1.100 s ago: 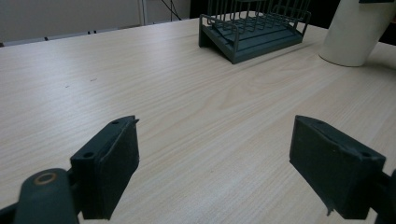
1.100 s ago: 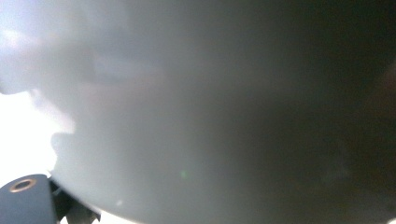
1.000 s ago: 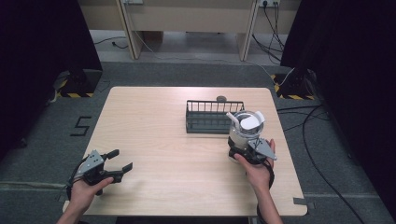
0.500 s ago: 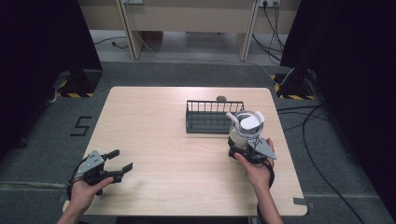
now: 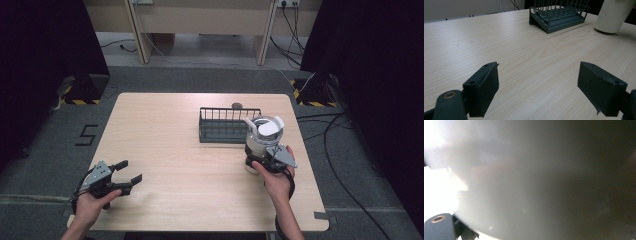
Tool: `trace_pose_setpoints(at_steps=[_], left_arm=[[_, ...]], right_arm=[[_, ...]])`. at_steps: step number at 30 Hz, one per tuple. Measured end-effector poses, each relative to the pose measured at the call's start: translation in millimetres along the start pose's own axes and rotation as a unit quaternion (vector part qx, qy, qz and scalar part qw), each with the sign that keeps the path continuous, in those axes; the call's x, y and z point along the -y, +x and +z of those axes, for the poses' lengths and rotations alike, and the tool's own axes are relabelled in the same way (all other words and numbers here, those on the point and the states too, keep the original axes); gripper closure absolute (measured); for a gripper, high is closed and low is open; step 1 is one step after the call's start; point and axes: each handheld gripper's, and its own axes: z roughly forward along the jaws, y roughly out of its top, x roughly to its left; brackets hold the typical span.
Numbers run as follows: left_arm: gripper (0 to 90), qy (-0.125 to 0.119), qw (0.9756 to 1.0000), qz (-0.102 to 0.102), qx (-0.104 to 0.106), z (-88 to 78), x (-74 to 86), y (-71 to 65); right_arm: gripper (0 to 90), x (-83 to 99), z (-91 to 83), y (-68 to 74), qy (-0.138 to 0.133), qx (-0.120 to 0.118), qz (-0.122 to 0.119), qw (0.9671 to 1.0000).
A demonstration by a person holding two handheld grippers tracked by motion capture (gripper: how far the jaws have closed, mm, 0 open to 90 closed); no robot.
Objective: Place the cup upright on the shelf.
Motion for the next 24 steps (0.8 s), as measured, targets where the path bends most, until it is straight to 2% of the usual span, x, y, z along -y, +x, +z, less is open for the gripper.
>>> trace_pose_setpoints(at_steps=[24], left_arm=[[16.9,-0.004,1.0,-0.006,0.0,-0.6,-0.2,0.7]], right_arm=[[10.7,-36.8,8.9,-1.1,-0.008,0.002,0.008,0.9999]])
